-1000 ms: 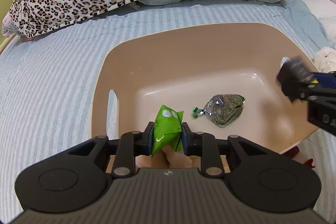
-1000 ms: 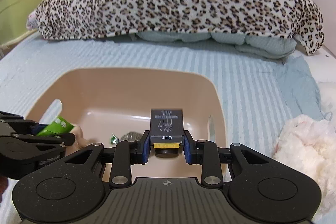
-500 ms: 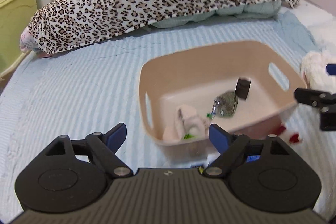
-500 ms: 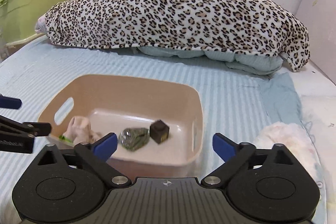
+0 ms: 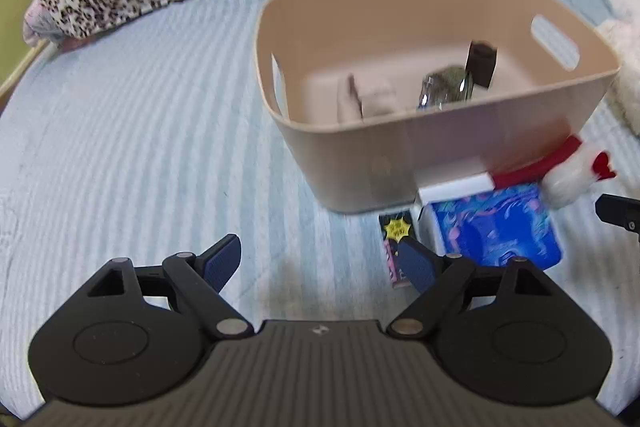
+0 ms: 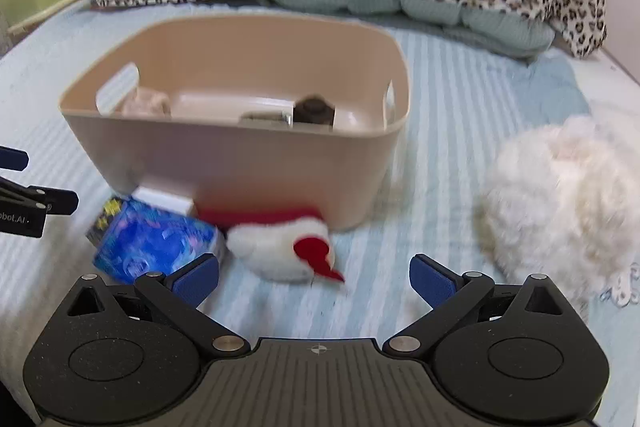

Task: Organize objects
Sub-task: 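Grasp the star-printed box with the left tool while the right grasps the plush toy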

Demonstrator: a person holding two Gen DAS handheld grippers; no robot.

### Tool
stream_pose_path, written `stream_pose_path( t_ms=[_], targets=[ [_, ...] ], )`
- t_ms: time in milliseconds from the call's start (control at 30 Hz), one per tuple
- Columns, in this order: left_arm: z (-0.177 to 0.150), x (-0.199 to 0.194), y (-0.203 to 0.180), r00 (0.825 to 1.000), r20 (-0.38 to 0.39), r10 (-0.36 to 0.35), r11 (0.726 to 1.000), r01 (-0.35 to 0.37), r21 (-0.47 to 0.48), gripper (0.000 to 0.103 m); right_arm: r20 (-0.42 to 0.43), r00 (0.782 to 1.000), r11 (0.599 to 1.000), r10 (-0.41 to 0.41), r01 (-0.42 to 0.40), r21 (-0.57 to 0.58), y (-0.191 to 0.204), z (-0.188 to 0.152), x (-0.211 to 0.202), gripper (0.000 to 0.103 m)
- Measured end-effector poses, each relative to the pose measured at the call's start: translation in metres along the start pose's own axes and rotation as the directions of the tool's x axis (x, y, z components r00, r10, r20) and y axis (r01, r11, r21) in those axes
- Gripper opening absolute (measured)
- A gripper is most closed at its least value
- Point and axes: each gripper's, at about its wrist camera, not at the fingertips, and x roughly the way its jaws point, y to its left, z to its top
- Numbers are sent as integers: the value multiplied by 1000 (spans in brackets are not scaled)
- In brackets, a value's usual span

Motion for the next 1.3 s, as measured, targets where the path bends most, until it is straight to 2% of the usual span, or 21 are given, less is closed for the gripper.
stream_pose_path(
  t_ms=[200, 367, 600, 667, 733, 767, 800, 833, 867, 1100, 1300],
  targets=[
    [-3, 22, -3, 998, -43, -49, 999, 48, -16, 86, -46, 999, 1000, 3, -3, 12, 1, -11, 24, 103],
    [-3, 28, -4, 994, -38, -104, 994, 103, -30, 86, -61, 998, 1000, 14, -13, 20, 5, -11, 39, 103],
    [-5, 43, -9, 993, -63, -104, 994, 102, -36, 86, -43, 999, 1000, -8, 9, 26, 15, -7, 54, 102],
    [-6, 45, -6, 992, -53, -116, 992, 113, -54, 79, -30, 1000, 999, -1, 3, 46, 14, -6, 55, 92],
    [-6, 48, -3, 988, -67, -142, 988, 138, -69, 54, -32, 999, 998, 13, -11, 59, 14, -5, 56, 78],
    [-6, 50, -2, 985, -74, -157, 985, 151, -77, 51, -33, 999, 998, 20, -17, 63, 14, -4, 56, 74],
    [-7, 50, -1, 984, -73, -162, 984, 156, -83, 44, -34, 999, 997, 35, -32, 70, 14, -4, 55, 61],
    [-8, 48, -1, 985, -66, -159, 985, 154, -77, 32, -33, 998, 996, 54, -51, 77, 14, -5, 55, 55],
    [-8, 46, -3, 986, -60, -158, 986, 155, -60, 25, -31, 998, 995, 53, -51, 82, 14, -5, 53, 55],
    [-12, 29, -4, 985, -59, -163, 986, 161, -36, 25, -21, 998, 996, 54, -52, 71, 16, -11, 35, 49],
    [-13, -5, 2, 987, -8, -159, 987, 159, -30, 25, 15, 999, 995, 41, -42, 90, 6, -15, 2, 49]
  ],
)
